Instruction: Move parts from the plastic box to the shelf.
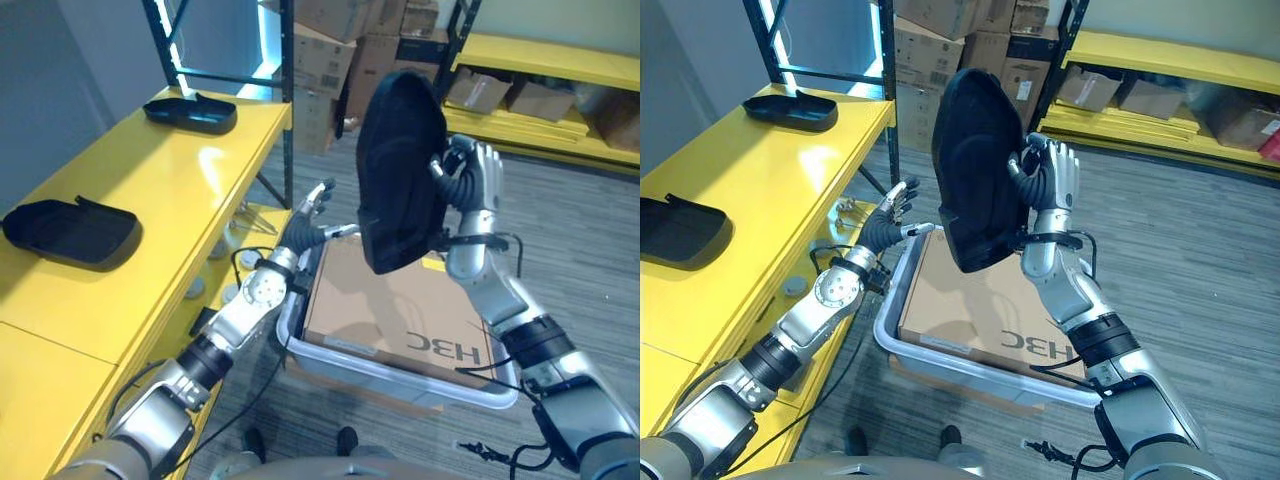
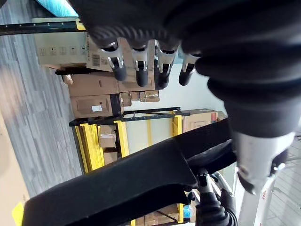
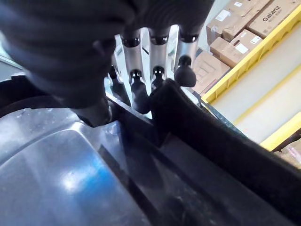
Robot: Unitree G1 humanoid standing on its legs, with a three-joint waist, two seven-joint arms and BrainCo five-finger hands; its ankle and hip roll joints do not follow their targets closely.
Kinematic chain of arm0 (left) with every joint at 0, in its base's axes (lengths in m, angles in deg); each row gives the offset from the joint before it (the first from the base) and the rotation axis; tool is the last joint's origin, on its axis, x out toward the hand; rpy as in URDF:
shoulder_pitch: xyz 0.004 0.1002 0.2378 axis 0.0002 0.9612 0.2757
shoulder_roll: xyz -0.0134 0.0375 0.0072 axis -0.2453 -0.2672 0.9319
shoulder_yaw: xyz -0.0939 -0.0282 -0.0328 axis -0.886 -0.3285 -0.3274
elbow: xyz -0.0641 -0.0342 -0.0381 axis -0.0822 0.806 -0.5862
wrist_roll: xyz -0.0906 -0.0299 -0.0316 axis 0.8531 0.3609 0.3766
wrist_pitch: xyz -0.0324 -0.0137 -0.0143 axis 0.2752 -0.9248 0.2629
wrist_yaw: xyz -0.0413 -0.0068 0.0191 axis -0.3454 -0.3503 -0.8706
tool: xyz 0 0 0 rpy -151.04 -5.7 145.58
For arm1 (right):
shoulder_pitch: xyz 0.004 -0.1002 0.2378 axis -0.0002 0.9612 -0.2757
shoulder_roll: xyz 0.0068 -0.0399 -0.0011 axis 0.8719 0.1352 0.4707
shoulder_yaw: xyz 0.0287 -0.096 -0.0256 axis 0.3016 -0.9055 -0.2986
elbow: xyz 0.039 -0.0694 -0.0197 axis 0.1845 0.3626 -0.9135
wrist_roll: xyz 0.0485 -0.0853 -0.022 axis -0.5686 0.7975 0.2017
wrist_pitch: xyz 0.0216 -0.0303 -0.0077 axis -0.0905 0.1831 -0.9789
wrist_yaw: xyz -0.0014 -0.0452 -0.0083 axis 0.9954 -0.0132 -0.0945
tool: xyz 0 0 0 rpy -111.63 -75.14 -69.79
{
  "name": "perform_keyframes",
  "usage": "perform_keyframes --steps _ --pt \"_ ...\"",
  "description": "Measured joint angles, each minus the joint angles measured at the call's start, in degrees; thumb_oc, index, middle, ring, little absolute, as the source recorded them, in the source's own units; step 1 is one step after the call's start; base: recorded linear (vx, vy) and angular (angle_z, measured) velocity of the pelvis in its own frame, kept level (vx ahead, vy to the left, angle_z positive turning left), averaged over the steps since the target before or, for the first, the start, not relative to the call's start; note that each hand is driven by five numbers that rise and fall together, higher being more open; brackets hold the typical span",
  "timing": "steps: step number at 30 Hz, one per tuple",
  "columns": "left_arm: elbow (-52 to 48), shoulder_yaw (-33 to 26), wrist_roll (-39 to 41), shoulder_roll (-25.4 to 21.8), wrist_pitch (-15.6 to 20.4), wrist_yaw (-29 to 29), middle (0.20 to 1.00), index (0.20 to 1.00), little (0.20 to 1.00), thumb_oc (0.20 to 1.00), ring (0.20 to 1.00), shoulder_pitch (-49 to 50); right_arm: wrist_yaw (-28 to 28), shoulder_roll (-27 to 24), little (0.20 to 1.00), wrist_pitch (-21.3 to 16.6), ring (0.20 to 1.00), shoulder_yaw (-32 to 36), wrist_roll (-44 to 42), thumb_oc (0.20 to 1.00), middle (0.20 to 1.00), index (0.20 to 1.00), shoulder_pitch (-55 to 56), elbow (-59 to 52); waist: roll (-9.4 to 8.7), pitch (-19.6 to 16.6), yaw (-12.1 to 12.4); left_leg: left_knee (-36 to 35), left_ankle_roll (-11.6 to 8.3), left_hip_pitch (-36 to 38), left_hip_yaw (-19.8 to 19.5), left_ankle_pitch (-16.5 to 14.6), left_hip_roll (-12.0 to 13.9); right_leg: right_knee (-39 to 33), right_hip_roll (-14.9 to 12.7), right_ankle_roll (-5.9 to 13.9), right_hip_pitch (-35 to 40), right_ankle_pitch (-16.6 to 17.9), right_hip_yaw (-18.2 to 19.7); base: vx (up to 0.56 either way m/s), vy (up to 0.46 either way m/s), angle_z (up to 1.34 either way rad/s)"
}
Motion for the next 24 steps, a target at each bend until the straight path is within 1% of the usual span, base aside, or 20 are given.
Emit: perform_keyframes --steps 2,5,9,13,19,24 --pt "-0.01 0.18 -0.71 -0.16 0.04 -0.25 1.000 1.000 1.000 1.000 1.000 -0.53 1.18 0.35 0.200 0.35 0.200 -3.86 0.17 0.200 0.200 0.200 -3.96 0.61 0.01 -0.01 0.02 0.03 -0.05 -0.01 -0.07 0.06 0.00 0.04 0.00 -0.01 0.02 0.01 -0.07 0.00 0.000 0.00" --pt "-0.01 0.65 -1.82 -0.28 0.04 -0.45 1.000 1.000 1.000 1.000 1.000 -0.57 1.50 1.59 0.200 0.32 0.200 -4.46 0.15 0.200 0.200 0.200 -6.73 2.25 0.01 -0.01 0.17 0.04 -0.05 -0.01 -0.21 0.08 -0.02 0.12 0.01 -0.02 0.09 0.01 -0.14 0.00 0.000 0.00" --pt "-0.02 2.36 -2.93 -1.06 -0.22 -0.78 1.000 1.000 1.000 1.000 1.000 -0.63 2.57 1.66 0.200 0.03 0.200 -5.83 0.12 0.200 0.200 0.200 -8.88 2.86 0.02 -0.02 0.31 0.06 -0.05 0.01 -0.46 0.08 -0.08 0.12 0.00 -0.03 0.24 0.03 -0.32 0.00 0.008 0.02" --pt "0.07 2.52 -2.95 -1.07 -1.15 -0.68 1.000 1.000 1.000 1.000 1.000 -0.63 2.77 2.86 0.200 -0.53 0.200 -5.85 0.01 0.200 0.200 0.200 -9.47 2.79 0.02 -0.02 0.30 0.06 -0.05 0.03 -0.55 0.08 -0.08 0.12 0.01 -0.03 0.29 0.03 -0.37 0.00 0.000 0.00" --pt "3.20 2.52 -2.90 0.30 -1.84 0.27 1.000 1.000 1.000 1.000 1.000 -0.65 5.03 7.31 0.200 -0.81 0.200 -5.91 -1.08 0.200 0.200 0.200 -9.47 1.74 0.03 -0.02 -0.14 0.06 -0.07 0.40 -0.15 0.06 -0.06 0.03 0.01 -0.01 0.35 0.02 0.05 0.00 0.008 -0.04" --pt "3.83 2.27 -2.92 0.47 -1.88 3.65 1.000 1.000 1.000 1.000 1.000 -0.64 6.96 10.13 0.200 -1.21 0.200 -5.78 -4.54 0.200 0.200 0.200 -8.61 0.45 0.07 -0.03 -0.22 0.04 -0.14 0.78 0.59 -0.05 -0.02 -0.21 -0.03 -0.04 0.31 0.04 0.71 0.01 0.012 -0.08"
